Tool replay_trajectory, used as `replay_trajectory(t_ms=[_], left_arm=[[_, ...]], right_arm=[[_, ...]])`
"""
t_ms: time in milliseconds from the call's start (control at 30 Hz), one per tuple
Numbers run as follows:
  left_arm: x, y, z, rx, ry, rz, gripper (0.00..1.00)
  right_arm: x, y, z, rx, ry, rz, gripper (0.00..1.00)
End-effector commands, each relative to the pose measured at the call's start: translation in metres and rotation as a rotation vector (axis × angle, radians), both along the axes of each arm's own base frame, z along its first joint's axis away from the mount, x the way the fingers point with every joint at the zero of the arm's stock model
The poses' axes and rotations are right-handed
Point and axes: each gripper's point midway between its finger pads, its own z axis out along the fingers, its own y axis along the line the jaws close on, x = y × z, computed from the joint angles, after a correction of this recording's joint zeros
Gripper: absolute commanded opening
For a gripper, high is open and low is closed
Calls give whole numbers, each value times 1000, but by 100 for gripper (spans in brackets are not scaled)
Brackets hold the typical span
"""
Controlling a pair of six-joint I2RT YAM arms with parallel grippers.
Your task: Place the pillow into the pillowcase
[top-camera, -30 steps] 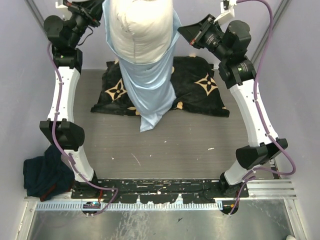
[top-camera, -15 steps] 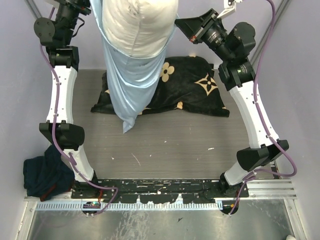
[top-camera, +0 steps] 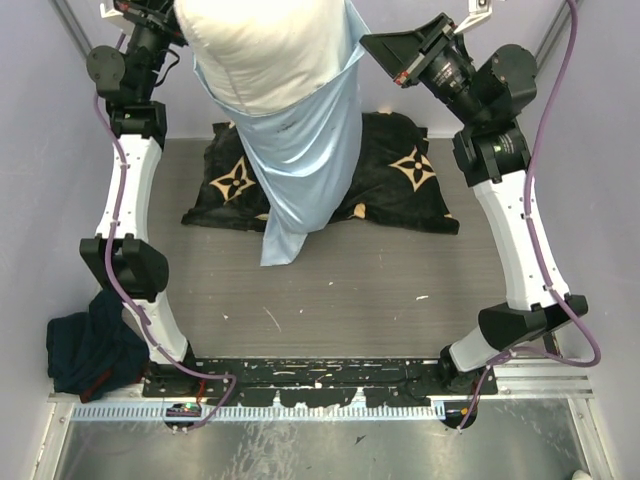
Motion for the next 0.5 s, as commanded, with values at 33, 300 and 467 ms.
replay_trajectory(t_ms=[33, 300, 467], left_arm=[[-7, 11, 9, -131, -40, -58, 0], [7, 5, -5, -151, -32, -84, 0], [-29, -14, 29, -141, -102, -144, 0]], right_arm=[[-106, -23, 89, 110, -337, 63, 1], [-132, -25, 96, 116, -393, 110, 1], [-56, -12, 52, 40, -264, 18, 0]])
